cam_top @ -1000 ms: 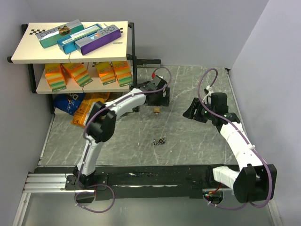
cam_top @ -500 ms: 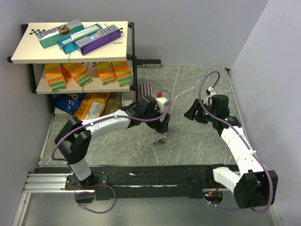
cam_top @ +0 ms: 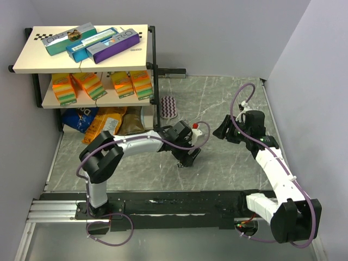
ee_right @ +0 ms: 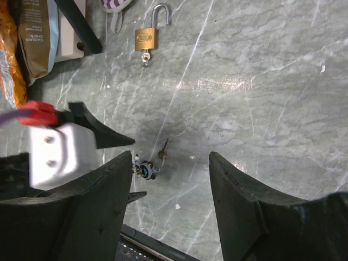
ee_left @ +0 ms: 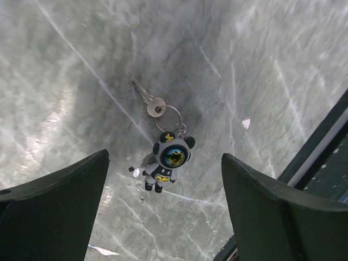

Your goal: Unlock with the key

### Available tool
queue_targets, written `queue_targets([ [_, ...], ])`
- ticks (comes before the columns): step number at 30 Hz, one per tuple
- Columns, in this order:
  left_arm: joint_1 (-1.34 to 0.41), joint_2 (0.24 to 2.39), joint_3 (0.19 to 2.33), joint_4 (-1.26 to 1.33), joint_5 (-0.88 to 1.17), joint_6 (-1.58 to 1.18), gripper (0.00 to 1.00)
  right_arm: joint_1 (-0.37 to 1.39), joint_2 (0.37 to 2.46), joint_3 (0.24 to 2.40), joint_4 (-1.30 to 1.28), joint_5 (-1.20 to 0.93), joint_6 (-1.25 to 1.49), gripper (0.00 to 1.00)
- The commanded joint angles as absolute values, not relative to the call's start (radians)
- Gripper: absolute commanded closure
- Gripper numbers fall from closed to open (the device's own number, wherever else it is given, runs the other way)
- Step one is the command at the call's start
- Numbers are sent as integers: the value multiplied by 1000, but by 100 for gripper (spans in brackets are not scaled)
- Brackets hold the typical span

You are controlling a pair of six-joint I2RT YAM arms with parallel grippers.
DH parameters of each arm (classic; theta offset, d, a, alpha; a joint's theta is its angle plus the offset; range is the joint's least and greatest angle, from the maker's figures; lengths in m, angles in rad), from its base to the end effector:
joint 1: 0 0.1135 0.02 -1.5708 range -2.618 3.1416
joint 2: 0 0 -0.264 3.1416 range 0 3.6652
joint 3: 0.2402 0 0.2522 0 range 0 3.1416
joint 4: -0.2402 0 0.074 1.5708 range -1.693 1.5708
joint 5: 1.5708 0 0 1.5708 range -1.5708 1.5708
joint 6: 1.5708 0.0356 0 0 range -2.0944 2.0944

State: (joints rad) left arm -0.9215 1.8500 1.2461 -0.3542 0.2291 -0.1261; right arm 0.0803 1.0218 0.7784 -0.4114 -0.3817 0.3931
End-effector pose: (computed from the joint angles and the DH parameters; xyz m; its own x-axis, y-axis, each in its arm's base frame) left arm 0.2299 -0.3163 0.1887 -0.5982 0.5855 -0.5471 0.7857 0.5629 -0.2566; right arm 0.2176 0.0308 0.2727 -0.7021 0.3002 -0.6458 -0.1083 0.8513 0.5134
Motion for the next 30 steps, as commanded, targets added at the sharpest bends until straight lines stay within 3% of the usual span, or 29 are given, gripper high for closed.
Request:
queue_targets([
  [1,-949,1868,1307,-365,195,-75,15,77,997,778,-387,-380,400,35],
  [7,-980,1913,1333,-403,132,-64,26,77,1000,776,-388,-376,402,35],
  [14,-1005,1899,1284,-417,84,-64,26,74,999,778,-396,-360,397,35],
  [20,-1006,1902,1259,-410,52,-86,48,71,1011,784,-397,-336,387,32],
  [24,-1006,1901,1255,-394,40,-130,74,16,1069,822,-417,-304,362,27],
  [27,-1003,1888,1255,-380,28,-179,87,-41,1149,868,-425,-293,350,26],
  [30,-997,1881,1262,-373,28,-245,91,-107,1267,922,-431,-298,364,27],
])
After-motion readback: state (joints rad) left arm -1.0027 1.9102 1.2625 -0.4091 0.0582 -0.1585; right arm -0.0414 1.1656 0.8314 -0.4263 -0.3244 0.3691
